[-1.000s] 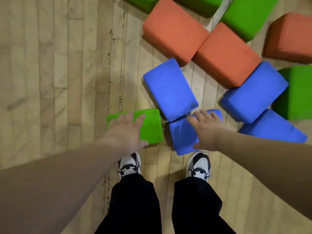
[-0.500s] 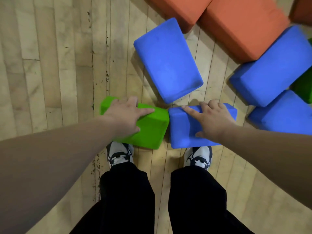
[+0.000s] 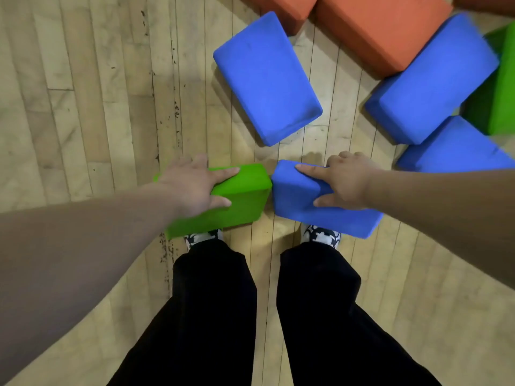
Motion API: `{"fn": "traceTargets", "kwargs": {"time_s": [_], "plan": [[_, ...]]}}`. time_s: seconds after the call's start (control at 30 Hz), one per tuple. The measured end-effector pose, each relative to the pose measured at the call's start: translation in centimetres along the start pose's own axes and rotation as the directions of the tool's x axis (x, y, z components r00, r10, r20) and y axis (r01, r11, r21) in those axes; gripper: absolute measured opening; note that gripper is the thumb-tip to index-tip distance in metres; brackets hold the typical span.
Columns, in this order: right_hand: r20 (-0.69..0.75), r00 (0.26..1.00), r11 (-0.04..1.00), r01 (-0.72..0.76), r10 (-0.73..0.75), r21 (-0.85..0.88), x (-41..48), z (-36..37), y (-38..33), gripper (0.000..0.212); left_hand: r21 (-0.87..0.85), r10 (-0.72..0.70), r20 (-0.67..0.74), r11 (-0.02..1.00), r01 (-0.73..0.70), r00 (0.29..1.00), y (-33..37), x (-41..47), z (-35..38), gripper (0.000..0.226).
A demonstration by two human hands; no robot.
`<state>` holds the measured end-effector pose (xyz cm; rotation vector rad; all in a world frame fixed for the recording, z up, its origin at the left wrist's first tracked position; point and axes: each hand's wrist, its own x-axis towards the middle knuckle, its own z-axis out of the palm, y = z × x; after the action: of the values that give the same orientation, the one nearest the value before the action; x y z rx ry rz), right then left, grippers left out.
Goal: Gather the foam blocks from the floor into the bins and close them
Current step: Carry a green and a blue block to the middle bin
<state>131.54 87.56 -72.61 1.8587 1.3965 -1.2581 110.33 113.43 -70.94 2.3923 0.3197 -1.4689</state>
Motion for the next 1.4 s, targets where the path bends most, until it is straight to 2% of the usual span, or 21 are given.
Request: {"fn": "traceTargets", "kwargs": {"time_s": [0.07, 0.13, 0.2, 0.3, 0.53, 0.77, 0.9, 1.0, 1.2, 1.4], "plan": [[0.000, 0.993, 0.969, -0.113, 0.115, 0.218, -2.4, 0.7, -2.5, 0.085, -0.168, -0.108, -0.010, 0.980, 0.105, 0.994, 0.5, -2.6, 0.9, 0.078], [0.050, 0.977, 0.857, -0.206, 0.207, 0.472, -5.4, 1.1, -5.2, 0.087, -0.328, -0.202, 0.002, 0.925, 0.191, 0.979, 1.3, -5.4, 1.1, 0.078], [0.089, 0.953, 0.732, -0.280, 0.288, 0.621, -8.8, 0.8, -7.9, 0.086, -0.465, -0.270, 0.005, 0.852, 0.242, 0.963, 2.2, -8.6, 0.6, 0.080], [0.061, 0.915, 0.624, -0.319, 0.398, 0.713, -14.2, -1.0, -10.7, 0.084, -0.540, -0.361, -0.049, 0.794, 0.279, 0.931, 3.4, -14.0, -1.2, 0.082], [-0.099, 0.828, 0.541, -0.265, 0.552, 0.798, -29.4, -11.7, -15.2, 0.084, -0.603, -0.417, -0.184, 0.763, 0.233, 0.890, 5.3, -30.4, -8.5, 0.081], [-0.224, 0.757, 0.517, -0.172, 0.615, 0.838, -44.5, -23.2, -22.5, 0.089, -0.553, -0.413, -0.339, 0.815, 0.176, 0.846, 4.4, -47.2, -17.2, 0.081], [-0.371, 0.744, 0.653, -0.115, 0.556, 0.749, -49.8, -27.3, -25.0, 0.090, -0.552, -0.431, -0.408, 0.819, 0.158, 0.805, 3.0, -53.3, -21.1, 0.081], [-0.424, 0.714, 0.672, -0.089, 0.558, 0.735, -52.0, -29.4, -24.0, 0.093, -0.529, -0.422, -0.506, 0.841, 0.116, 0.752, 2.6, -56.2, -23.2, 0.082], [-0.529, 0.644, 0.687, 0.006, 0.554, 0.727, -54.7, -32.6, -20.0, 0.094, -0.530, -0.454, -0.593, 0.842, 0.101, 0.665, 4.6, -58.2, -26.4, 0.083], [-0.602, 0.676, 0.787, 0.052, 0.425, 0.615, -55.1, -35.1, -14.3, 0.095, -0.571, -0.517, -0.581, 0.809, 0.138, 0.628, 9.1, -56.8, -28.2, 0.084]]}}
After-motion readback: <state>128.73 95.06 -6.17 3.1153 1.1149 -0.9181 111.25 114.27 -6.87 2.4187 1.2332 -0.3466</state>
